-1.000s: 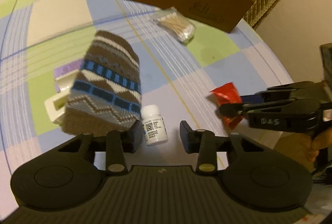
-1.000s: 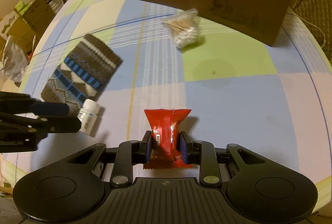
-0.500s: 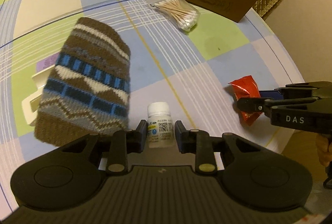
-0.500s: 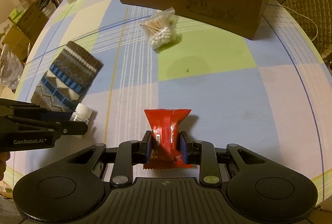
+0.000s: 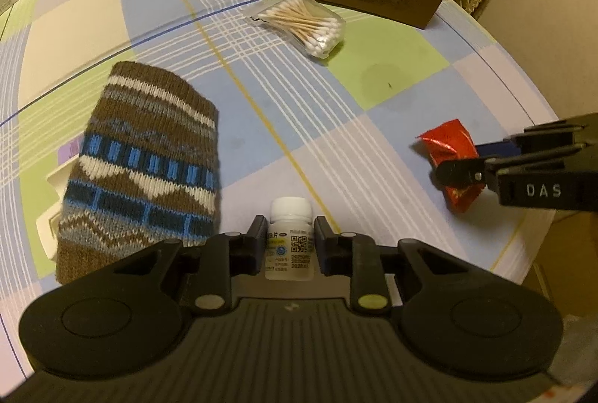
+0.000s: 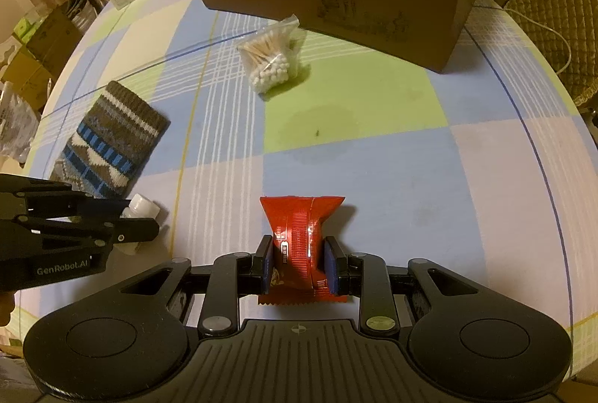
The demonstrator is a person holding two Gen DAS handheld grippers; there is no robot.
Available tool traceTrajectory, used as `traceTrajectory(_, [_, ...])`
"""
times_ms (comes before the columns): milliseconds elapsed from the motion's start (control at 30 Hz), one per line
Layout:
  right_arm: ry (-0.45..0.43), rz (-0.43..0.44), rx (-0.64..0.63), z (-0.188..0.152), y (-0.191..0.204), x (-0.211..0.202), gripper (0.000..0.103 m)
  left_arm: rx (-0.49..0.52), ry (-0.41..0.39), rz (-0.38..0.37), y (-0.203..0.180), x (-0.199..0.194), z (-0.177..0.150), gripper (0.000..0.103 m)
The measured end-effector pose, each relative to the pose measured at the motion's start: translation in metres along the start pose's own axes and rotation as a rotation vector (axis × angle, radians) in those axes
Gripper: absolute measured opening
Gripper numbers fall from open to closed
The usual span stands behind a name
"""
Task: Organize objects
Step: 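Lift and carry the pill bottle and candy packet toward the brown box with both tools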
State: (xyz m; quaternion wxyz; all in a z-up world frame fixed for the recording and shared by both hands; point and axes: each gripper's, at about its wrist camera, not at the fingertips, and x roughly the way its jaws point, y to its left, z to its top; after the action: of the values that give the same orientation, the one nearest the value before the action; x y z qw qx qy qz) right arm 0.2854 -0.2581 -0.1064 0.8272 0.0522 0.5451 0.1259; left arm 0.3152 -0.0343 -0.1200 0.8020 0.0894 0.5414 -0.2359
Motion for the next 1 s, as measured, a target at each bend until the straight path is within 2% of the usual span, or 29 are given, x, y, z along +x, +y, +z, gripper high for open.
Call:
traceTrajectory(467, [0.002, 0.015, -0.014, 0.005, -0.003, 0.002, 0.025, -0.028, -0.004, -0.002, 0.005, -0.006, -0.002, 0.022])
traceTrajectory(1000, [-0.028, 0.033, -0.03, 0.018, 0.002, -0.006, 0.025, -0.051, -0.049, -0.017, 0.013, -0.019, 0.01, 0.022])
